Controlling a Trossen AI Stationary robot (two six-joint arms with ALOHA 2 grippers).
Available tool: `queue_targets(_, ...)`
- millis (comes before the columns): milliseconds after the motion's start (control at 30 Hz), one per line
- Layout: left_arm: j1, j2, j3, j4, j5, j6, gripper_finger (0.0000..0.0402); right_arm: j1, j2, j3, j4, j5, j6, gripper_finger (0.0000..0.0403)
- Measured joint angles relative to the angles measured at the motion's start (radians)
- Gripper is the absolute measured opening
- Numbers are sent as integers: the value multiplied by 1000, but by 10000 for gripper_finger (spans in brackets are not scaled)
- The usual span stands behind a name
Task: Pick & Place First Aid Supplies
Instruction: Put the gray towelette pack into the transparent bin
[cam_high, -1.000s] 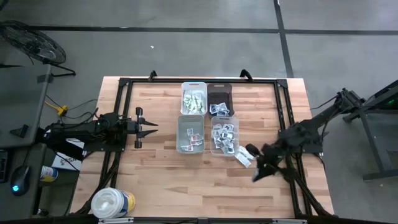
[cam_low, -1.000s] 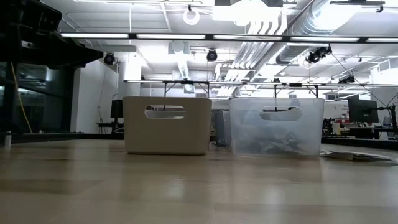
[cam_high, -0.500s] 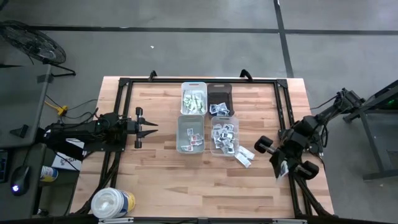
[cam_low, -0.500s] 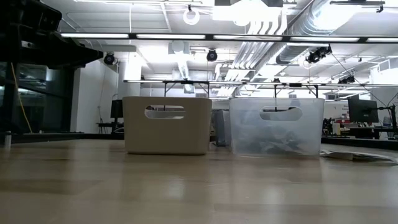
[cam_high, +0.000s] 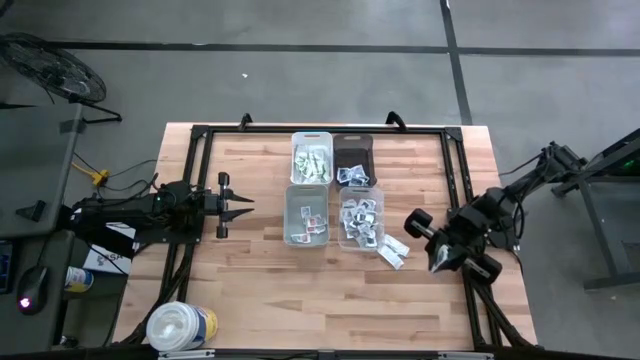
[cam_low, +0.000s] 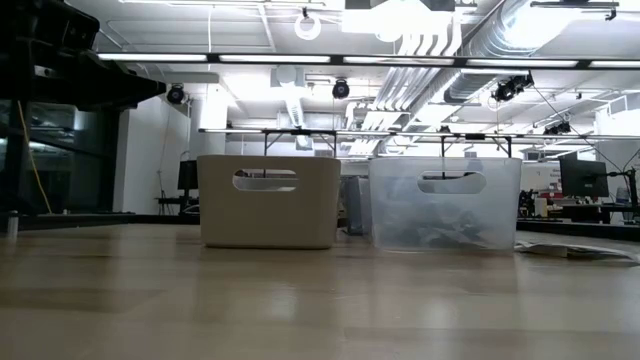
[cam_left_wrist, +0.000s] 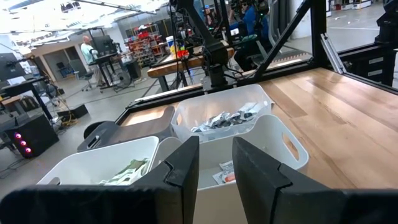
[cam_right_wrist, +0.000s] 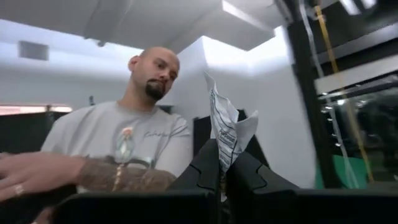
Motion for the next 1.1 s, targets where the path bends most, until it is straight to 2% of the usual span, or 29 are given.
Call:
queue_targets(100,0,0,0,0,0,0,96,5,1,-14,29,41,-2,1)
queue_targets(233,0,0,0,0,0,0,96,5,3,-16,79,43,-35,1)
queue_targets(467,0,0,0,0,0,0,96,19,34,-16,188,-61,-134,0)
queue_targets(600,0,0,0,0,0,0,96,79,52,-16,241,-123,-222,0)
queue_targets(800,0,0,0,0,0,0,96,190,61,-16,219,-126,-322,0)
queue_targets(1100,0,0,0,0,0,0,96,268,60,-16,204,-95,-287,0)
